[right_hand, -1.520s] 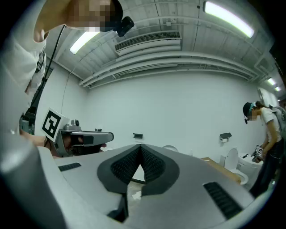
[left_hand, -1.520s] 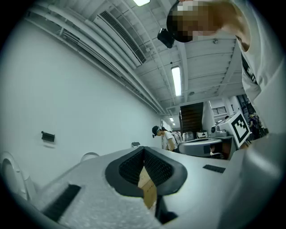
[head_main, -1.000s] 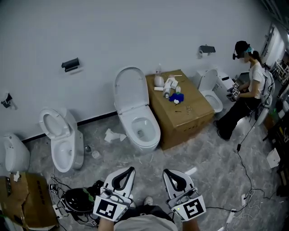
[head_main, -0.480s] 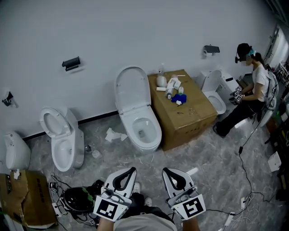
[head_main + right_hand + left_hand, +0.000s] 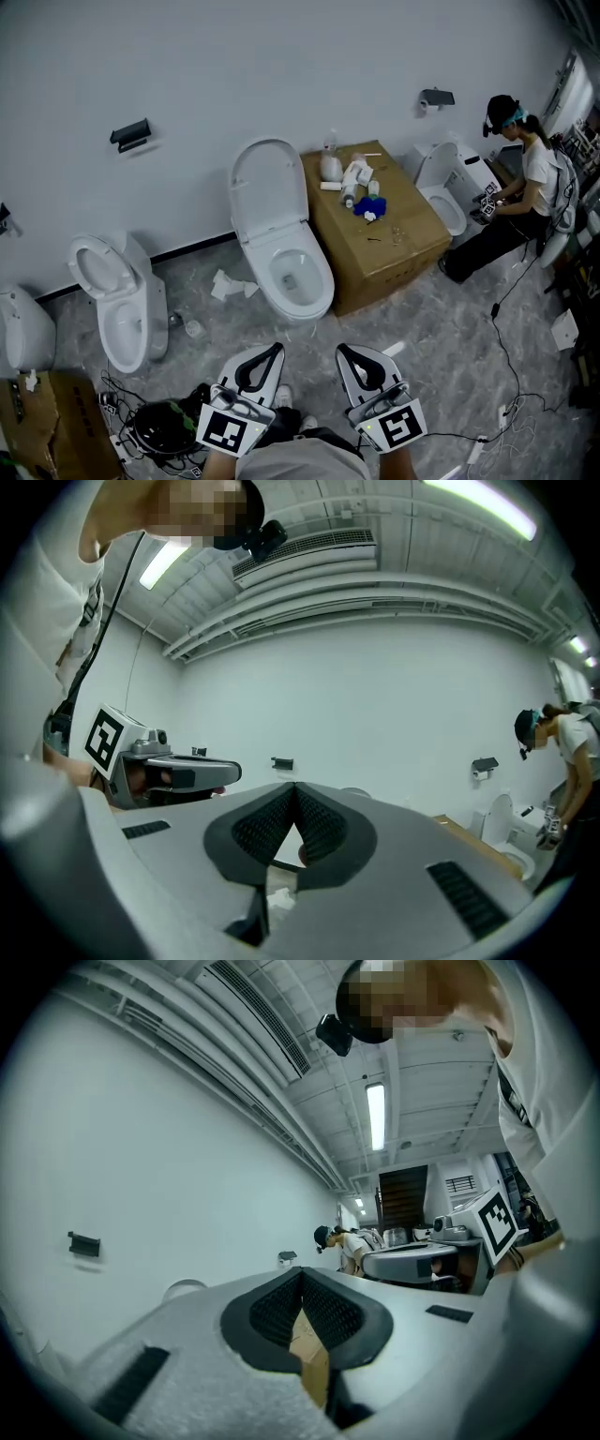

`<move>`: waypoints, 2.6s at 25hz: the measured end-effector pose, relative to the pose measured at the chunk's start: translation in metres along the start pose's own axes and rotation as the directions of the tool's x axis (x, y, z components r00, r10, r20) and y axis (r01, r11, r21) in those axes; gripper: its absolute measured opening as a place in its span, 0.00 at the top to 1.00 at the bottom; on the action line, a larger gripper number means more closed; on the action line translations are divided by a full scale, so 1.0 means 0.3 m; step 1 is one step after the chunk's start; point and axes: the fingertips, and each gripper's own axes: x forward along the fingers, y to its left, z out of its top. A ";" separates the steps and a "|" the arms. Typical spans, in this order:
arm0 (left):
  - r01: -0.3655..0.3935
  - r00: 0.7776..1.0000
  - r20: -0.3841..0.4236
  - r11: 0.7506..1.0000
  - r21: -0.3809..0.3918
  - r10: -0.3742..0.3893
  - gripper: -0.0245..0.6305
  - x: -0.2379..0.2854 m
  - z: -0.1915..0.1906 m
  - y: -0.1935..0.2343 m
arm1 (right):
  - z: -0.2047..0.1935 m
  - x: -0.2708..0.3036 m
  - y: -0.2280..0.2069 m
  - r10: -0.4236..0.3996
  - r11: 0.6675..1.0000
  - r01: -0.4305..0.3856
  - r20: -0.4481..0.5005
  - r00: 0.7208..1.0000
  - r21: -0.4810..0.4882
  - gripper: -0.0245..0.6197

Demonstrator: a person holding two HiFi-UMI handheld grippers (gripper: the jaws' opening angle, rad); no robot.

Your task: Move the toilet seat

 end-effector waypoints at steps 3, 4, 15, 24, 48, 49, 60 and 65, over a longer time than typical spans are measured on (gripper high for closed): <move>0.023 1.000 0.003 1.000 0.002 -0.023 0.95 0.040 -0.001 0.064 | -0.007 0.072 -0.025 -0.024 1.000 0.024 -0.006 1.000 -0.004 0.94; 0.029 1.000 0.005 1.000 -0.001 -0.029 0.95 0.050 -0.002 0.085 | -0.011 0.094 -0.030 -0.033 0.999 0.033 -0.008 0.999 -0.002 0.95; 0.049 0.999 -0.006 0.999 -0.023 -0.049 0.95 0.226 -0.026 0.226 | -0.031 0.280 -0.146 -0.048 0.999 0.049 -0.024 0.999 0.017 0.95; 0.014 1.000 -0.008 0.999 -0.034 -0.014 0.95 0.496 -0.063 0.308 | -0.085 0.436 -0.383 0.003 1.000 -0.002 -0.056 0.998 0.024 0.94; -0.049 0.997 -0.070 0.996 -0.072 0.044 0.95 0.946 -0.246 0.544 | -0.277 0.821 -0.723 0.152 0.984 -0.141 -0.110 0.982 0.105 0.94; -0.046 0.997 -0.073 0.995 -0.084 0.040 0.95 0.956 -0.263 0.563 | -0.290 0.841 -0.726 0.155 0.983 -0.142 -0.114 0.981 0.114 0.94; -0.014 0.991 -0.137 0.981 -0.192 -0.013 0.95 1.033 -0.464 0.760 | -0.463 1.065 -0.759 0.147 0.982 -0.119 -0.195 0.970 0.149 0.94; -0.010 0.981 -0.194 0.979 -0.202 -0.030 0.95 1.068 -0.551 0.825 | -0.543 1.147 -0.774 0.134 0.981 -0.095 -0.238 0.962 0.169 0.94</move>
